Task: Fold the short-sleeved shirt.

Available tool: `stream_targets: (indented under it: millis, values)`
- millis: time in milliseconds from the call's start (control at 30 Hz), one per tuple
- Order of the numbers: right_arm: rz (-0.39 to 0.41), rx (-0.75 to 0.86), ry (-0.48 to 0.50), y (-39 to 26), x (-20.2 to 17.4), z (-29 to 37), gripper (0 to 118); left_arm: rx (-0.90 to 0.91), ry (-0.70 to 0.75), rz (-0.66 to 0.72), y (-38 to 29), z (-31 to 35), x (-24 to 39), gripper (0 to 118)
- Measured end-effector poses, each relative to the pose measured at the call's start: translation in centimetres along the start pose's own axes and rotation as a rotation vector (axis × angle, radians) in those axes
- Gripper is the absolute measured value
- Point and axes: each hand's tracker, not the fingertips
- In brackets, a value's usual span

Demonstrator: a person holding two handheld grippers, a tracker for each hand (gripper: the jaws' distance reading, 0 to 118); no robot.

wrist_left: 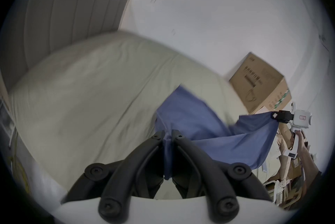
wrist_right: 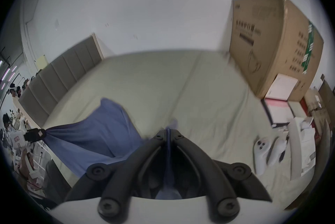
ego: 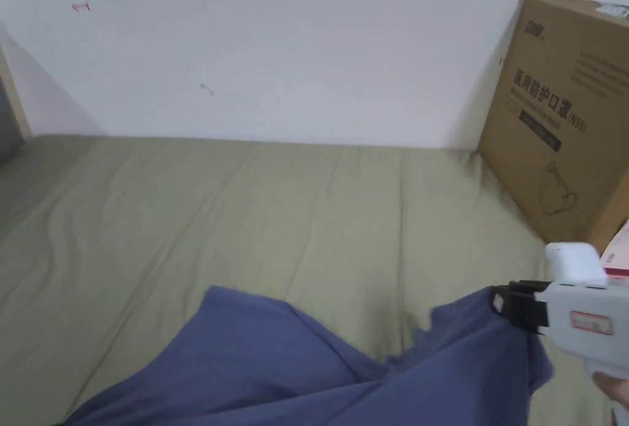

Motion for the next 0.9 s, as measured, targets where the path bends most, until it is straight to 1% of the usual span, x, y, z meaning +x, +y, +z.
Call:
stream_targets:
  millis: [33, 167, 200, 233, 333, 400, 567, 667, 767, 900]
  values:
    - [-0.011, 0.035, -0.003, 0.9, -0.5, 1.5, 2, 0.038, -0.026, -0.016, 1.5, 0.7, 0.7, 6]
    - [0.004, 0.202, -0.016, 4.3, -2.4, 6.8, 2, 0.160, -0.095, -0.076, 6.9, 1.5, 2.3, 6]
    - [0.007, 0.225, -0.008, 5.2, -2.7, 7.8, 2, 0.163, -0.102, -0.100, 8.4, 1.5, 2.8, 6]
    - [0.010, 0.261, -0.036, 6.2, -2.9, 8.9, 2, 0.195, -0.104, -0.120, 10.0, 1.8, 3.3, 6]
    - [0.008, 0.352, -0.060, 9.4, -3.1, 11.1, 2, 0.272, -0.130, -0.194, 14.1, 2.2, 4.6, 6]
    - [-0.002, 0.400, -0.076, 11.3, -3.2, 12.2, 2, 0.319, -0.114, -0.225, 16.9, 2.7, 5.7, 6]
    - [-0.006, 0.460, -0.115, 16.3, -3.3, 12.6, 2, 0.370, -0.122, -0.260, 23.1, 3.3, 7.6, 6]
    - [-0.006, 0.491, -0.138, 19.1, -3.9, 12.4, 2, 0.388, -0.081, -0.311, 25.8, 3.2, 8.7, 6]
    - [0.006, 0.517, -0.176, 21.6, -4.6, 11.7, 2, 0.388, -0.063, -0.306, 28.1, 2.7, 8.9, 6]
    - [0.006, 0.521, -0.188, 24.3, -5.4, 10.3, 2, 0.392, -0.043, -0.296, 30.3, 1.7, 9.1, 6]
